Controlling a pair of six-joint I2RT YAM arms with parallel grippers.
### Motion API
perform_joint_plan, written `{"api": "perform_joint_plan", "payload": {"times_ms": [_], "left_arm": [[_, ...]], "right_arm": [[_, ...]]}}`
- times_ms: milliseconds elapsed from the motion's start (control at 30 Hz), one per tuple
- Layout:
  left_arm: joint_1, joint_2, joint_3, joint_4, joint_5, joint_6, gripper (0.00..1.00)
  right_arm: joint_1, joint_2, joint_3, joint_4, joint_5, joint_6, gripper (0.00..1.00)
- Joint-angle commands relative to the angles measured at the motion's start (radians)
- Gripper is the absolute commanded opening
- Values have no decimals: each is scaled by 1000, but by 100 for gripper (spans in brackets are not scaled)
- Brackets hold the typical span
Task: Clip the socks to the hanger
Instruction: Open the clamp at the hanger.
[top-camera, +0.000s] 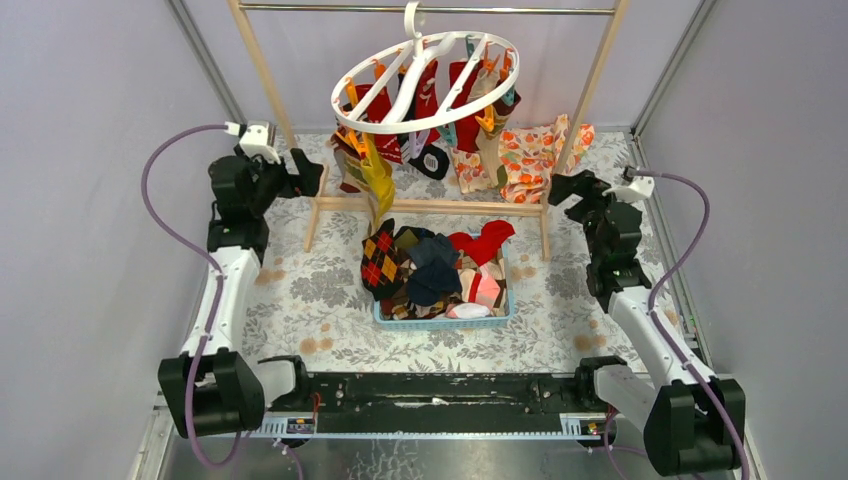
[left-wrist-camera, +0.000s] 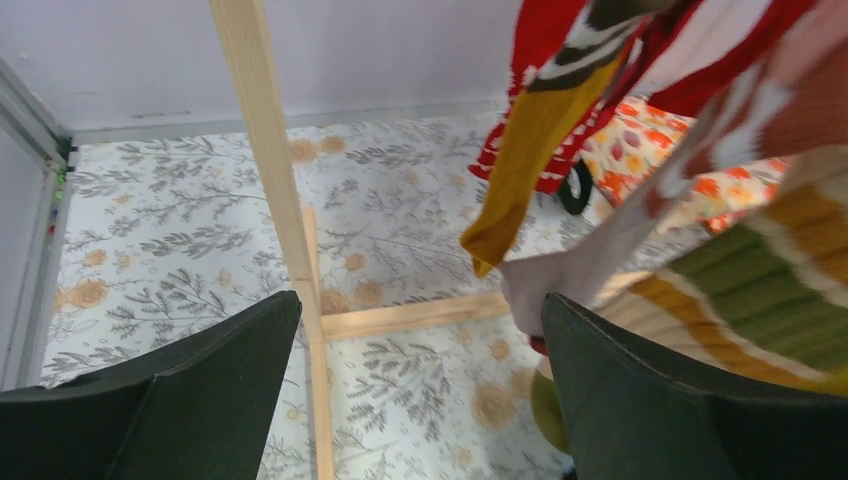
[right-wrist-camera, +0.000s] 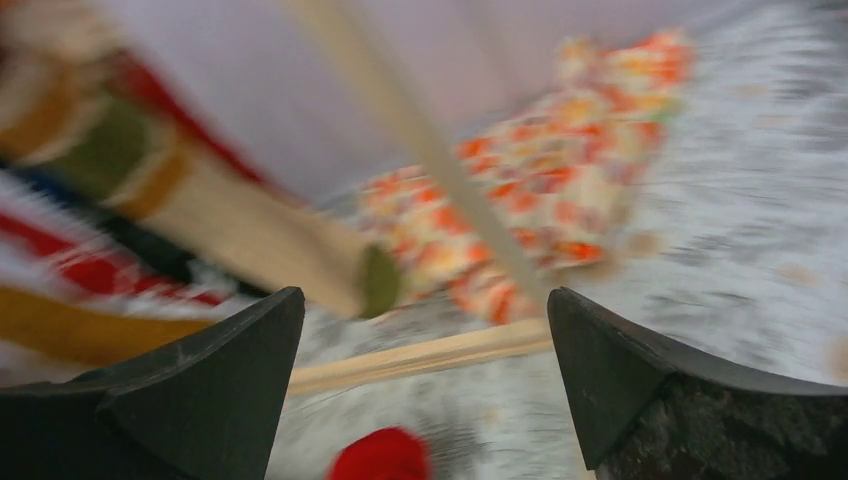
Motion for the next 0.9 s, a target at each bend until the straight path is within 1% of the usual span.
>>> {"api": "perform_joint_plan", "payload": {"times_ms": [0, 67, 133, 267, 367, 467, 600, 700, 867], "left_arm": [[32, -41, 150, -409, 197, 37, 99], [38, -54, 212, -498, 242, 39, 99], [39, -56, 272, -560, 291, 32, 99], [38, -34, 393, -677, 396, 13, 99], [38, -27, 437, -725, 461, 2, 99], [39, -33, 461, -753, 495, 1, 99], [38, -56, 475, -772, 517, -3, 99], [39, -68, 512, -809, 518, 14, 99], [38, -74, 561, -856, 544, 23, 99]], "right_arm": [[16, -7, 23, 142, -546, 170, 96], [36, 36, 72, 240, -712, 242, 92], [78, 83, 123, 349, -825, 309, 91], [217, 200, 226, 578, -954, 409, 89], [306, 298, 300, 707, -975, 470, 90], [342, 396, 350, 853, -965, 556, 92], [389, 510, 438, 983, -965, 650, 92], [409, 562, 480, 1031, -937, 675, 89], [442, 605, 523, 1069, -901, 675, 86]]}}
